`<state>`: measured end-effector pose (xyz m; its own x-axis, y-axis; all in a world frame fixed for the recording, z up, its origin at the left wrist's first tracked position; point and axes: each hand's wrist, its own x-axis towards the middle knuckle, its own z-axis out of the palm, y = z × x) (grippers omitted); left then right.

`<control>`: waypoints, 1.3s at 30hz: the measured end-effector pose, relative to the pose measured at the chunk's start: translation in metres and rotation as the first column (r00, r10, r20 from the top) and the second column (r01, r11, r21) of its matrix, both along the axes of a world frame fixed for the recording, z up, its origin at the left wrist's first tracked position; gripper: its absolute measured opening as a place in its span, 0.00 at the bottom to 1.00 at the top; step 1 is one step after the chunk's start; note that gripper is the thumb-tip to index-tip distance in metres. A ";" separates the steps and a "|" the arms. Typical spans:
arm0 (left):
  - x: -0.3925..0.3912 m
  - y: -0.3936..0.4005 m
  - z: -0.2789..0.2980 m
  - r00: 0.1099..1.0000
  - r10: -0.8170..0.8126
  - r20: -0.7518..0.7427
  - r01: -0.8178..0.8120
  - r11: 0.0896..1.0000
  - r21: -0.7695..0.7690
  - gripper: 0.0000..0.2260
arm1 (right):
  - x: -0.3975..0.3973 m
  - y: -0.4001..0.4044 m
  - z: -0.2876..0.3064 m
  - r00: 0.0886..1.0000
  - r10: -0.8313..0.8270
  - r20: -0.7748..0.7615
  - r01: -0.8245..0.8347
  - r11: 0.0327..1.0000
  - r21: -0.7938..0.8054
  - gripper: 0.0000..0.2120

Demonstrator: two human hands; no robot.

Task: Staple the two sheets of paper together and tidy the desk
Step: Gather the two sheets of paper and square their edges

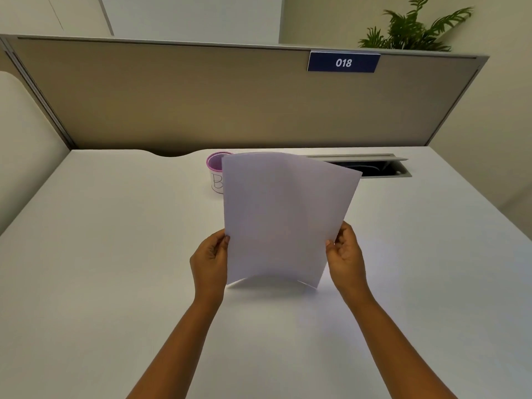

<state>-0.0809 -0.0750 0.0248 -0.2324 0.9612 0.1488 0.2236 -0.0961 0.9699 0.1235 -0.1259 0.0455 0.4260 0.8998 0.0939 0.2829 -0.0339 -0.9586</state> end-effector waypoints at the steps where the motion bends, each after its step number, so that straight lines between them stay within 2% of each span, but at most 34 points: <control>1: 0.000 -0.002 -0.001 1.000 -0.003 0.001 0.003 1.000 -0.008 0.10 | -0.001 -0.001 -0.005 1.000 0.007 0.004 -0.006 1.000 -0.024 0.19; 9: 0.001 -0.011 0.002 0.999 0.022 0.049 -0.023 1.000 0.011 0.10 | 0.000 -0.003 -0.007 0.999 0.009 0.036 -0.010 1.000 0.028 0.17; 15: 0.000 -0.017 -0.008 0.998 0.036 0.051 -0.036 0.999 -0.004 0.10 | -0.001 -0.004 -0.019 0.999 0.037 0.000 -0.037 0.998 -0.046 0.19; 19: -0.003 -0.018 -0.009 0.997 0.044 0.060 -0.044 0.999 -0.004 0.10 | 0.002 -0.007 -0.021 0.998 0.050 0.035 -0.049 0.998 -0.025 0.18; 25: 0.000 -0.017 -0.014 0.997 0.065 0.045 -0.062 0.996 -0.071 0.10 | 0.003 -0.012 -0.041 0.993 0.083 0.085 -0.073 0.991 -0.110 0.19; 29: -0.002 -0.013 -0.010 0.994 0.084 0.068 -0.078 0.994 -0.079 0.10 | 0.005 -0.008 -0.032 0.992 0.074 0.098 -0.064 0.993 -0.095 0.17; 32: -0.005 -0.008 -0.004 0.993 0.087 0.075 -0.080 0.993 -0.081 0.10 | 0.008 -0.005 -0.017 0.998 0.043 0.051 -0.039 0.996 -0.078 0.18; 35: -0.012 -0.004 -0.008 0.994 0.098 0.044 -0.089 0.982 -0.167 0.10 | 0.013 -0.002 -0.012 0.997 0.047 0.055 -0.041 0.994 -0.102 0.17; 39: -0.021 -0.006 -0.028 0.999 0.031 -0.012 -0.034 0.930 -0.366 0.09 | 0.014 -0.003 -0.030 0.991 0.065 0.121 -0.036 0.972 -0.231 0.15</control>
<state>-0.1016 -0.0811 -0.0032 -0.2646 0.9410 -0.2109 0.2262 0.2732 0.9350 0.1377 -0.1288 0.0160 0.3775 0.9237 -0.0659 0.4082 -0.2299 -0.8835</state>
